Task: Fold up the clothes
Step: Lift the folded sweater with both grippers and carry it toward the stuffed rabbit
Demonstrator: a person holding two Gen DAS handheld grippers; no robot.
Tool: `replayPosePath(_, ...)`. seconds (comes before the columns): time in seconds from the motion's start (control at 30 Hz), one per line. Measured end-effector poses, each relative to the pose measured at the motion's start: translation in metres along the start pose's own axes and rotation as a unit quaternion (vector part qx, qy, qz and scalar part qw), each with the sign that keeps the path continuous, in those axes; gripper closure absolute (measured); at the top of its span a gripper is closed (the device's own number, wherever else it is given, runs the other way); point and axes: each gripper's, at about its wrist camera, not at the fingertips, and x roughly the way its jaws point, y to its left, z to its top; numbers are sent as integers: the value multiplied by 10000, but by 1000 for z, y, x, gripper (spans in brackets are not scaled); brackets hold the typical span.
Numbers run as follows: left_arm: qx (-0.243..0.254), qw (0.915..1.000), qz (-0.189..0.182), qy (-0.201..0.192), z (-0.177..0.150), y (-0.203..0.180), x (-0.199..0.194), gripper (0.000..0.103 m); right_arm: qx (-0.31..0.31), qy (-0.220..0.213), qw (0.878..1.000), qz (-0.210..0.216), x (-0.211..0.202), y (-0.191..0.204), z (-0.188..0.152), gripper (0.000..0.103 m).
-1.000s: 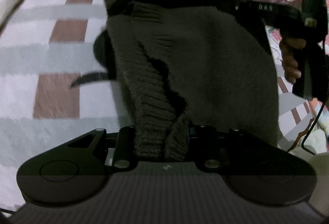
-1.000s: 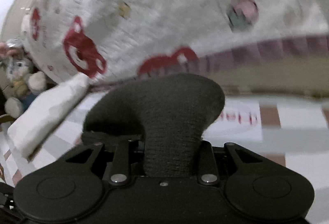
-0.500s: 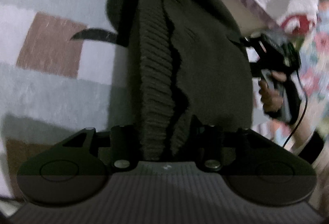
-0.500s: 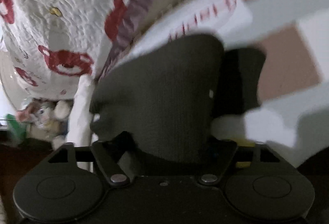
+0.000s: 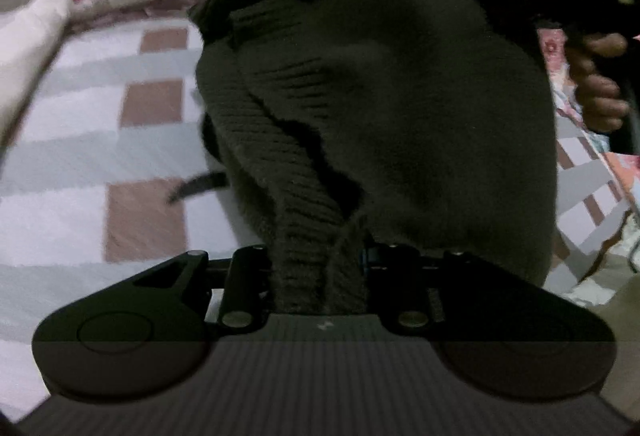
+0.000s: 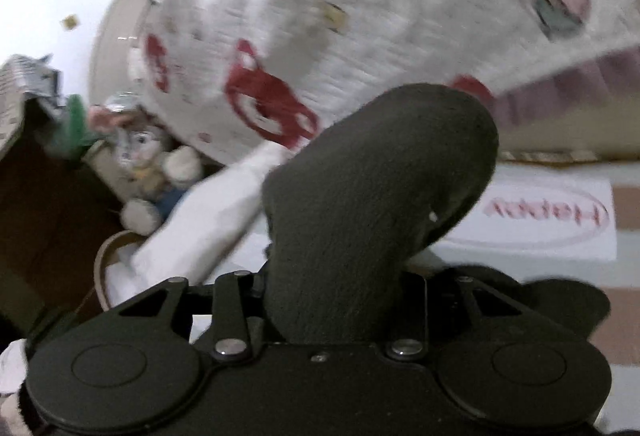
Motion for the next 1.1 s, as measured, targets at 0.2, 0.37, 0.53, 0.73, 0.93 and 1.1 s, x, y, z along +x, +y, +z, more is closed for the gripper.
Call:
replayPosePath(0.2, 281, 9984, 446, -187, 8, 3, -38, 76, -63, -114, 9995, 303, -9, 30, 21, 58)
replayPosePath(0.37, 140, 9970, 727, -235, 4, 21, -87, 76, -233, 27, 9979, 601, -3, 66, 30, 59)
replayPosePath(0.53, 41, 9910, 1280, -396, -9, 40, -140, 76, -409, 109, 9940, 1005, 23, 113, 35, 59)
replayPosePath(0.73, -309, 9747, 2113, -656, -23, 84, -178, 76, -765, 179, 9855, 1505, 69, 176, 46, 59)
replayPosePath(0.93, -523, 9515, 2922, -805, -25, 122, -204, 76, -1132, 202, 9728, 2010, 118, 230, 60, 59)
replayPosePath(1.1, -598, 9360, 3372, -811, -14, 164, -214, 76, -1285, 129, 9605, 2464, 166, 257, 79, 59)
